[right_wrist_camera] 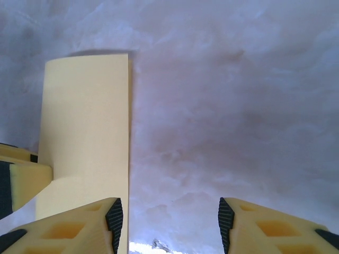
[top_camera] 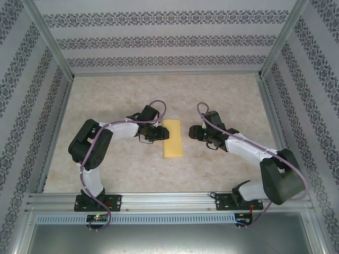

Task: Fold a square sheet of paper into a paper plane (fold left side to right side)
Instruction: First fold in half a square sheet of paper at the center of the table.

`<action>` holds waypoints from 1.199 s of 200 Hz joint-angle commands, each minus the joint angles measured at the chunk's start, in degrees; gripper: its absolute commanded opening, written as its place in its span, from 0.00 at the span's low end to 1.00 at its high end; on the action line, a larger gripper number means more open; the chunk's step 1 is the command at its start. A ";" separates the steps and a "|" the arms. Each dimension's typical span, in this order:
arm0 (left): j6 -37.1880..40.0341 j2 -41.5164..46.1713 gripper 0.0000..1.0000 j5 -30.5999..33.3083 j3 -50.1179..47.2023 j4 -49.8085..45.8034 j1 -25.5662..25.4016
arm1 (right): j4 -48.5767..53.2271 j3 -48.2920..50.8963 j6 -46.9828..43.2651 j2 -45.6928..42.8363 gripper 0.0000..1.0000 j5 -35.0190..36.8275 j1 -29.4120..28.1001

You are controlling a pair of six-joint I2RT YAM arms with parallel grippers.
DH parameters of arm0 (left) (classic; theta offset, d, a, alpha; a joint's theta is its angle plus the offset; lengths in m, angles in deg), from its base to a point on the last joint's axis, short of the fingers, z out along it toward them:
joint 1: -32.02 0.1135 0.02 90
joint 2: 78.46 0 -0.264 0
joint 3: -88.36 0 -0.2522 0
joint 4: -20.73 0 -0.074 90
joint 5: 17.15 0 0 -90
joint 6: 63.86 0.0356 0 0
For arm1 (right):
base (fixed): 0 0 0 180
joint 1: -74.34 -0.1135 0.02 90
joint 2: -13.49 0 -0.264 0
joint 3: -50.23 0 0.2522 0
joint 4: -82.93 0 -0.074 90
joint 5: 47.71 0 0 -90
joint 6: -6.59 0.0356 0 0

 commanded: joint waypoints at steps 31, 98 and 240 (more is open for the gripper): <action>2.23 -3.57 0.47 3.48 1.18 -4.22 -1.71 | 1.59 2.23 -1.08 -5.06 0.55 3.78 1.39; 2.97 -4.02 0.45 4.70 2.09 -6.00 -1.88 | 2.20 2.84 -1.26 -6.81 0.55 4.05 1.87; 3.33 -5.89 0.45 5.80 3.82 -8.05 -1.89 | 0.54 3.95 0.24 -10.56 0.87 1.43 2.44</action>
